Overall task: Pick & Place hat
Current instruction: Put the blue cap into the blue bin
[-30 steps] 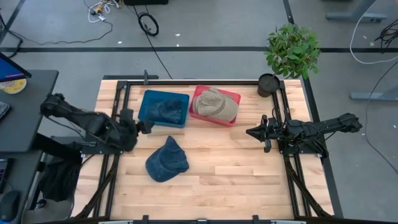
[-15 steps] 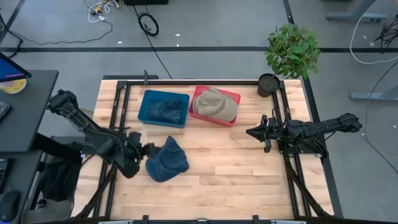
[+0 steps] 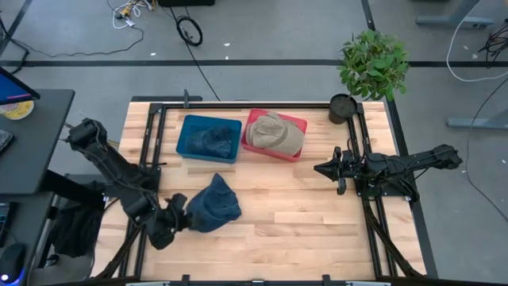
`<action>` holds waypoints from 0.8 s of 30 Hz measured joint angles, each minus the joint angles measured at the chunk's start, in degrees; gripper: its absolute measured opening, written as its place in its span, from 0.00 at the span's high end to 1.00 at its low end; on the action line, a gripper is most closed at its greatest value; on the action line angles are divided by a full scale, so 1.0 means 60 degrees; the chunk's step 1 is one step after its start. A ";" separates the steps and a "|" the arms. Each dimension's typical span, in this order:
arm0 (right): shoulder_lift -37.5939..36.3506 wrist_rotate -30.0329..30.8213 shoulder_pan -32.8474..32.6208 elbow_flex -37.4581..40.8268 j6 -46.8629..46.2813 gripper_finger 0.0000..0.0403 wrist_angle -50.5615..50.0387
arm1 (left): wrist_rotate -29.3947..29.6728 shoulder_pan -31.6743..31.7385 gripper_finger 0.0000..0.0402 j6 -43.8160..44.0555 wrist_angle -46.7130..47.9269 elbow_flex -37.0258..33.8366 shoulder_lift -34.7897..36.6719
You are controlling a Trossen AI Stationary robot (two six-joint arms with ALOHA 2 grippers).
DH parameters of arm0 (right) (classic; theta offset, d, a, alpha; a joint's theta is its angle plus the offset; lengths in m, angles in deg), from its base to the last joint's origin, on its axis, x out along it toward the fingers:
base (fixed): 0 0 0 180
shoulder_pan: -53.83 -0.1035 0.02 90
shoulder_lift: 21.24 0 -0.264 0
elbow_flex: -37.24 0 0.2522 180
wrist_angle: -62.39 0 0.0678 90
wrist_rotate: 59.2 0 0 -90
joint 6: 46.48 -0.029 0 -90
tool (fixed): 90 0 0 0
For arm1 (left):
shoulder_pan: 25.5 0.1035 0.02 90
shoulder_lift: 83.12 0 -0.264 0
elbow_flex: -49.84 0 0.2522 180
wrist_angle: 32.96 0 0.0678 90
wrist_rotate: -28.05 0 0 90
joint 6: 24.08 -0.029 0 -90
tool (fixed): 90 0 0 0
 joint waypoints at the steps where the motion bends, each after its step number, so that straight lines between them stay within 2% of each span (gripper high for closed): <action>1: 0.0003 0.0003 0.0002 -0.0003 0.0000 0.92 0.0000 | -0.0193 -0.0103 0.37 0.0000 -0.0073 0.0000 -0.0085; 7: 0.0000 0.0000 0.0000 0.0000 0.0003 0.92 0.0003 | -0.1935 -0.0568 0.37 0.0014 -0.0015 0.0000 -0.0629; 11: 0.0003 0.0000 0.0002 -0.0003 0.0003 0.92 0.0003 | -0.1916 -0.0742 0.37 -0.0003 0.0267 0.0000 -0.0936; 24: 0.0002 0.0003 0.0002 -0.0003 0.0003 0.92 0.0000 | -0.1834 -0.0004 0.37 -0.0197 0.0563 0.0000 -0.2133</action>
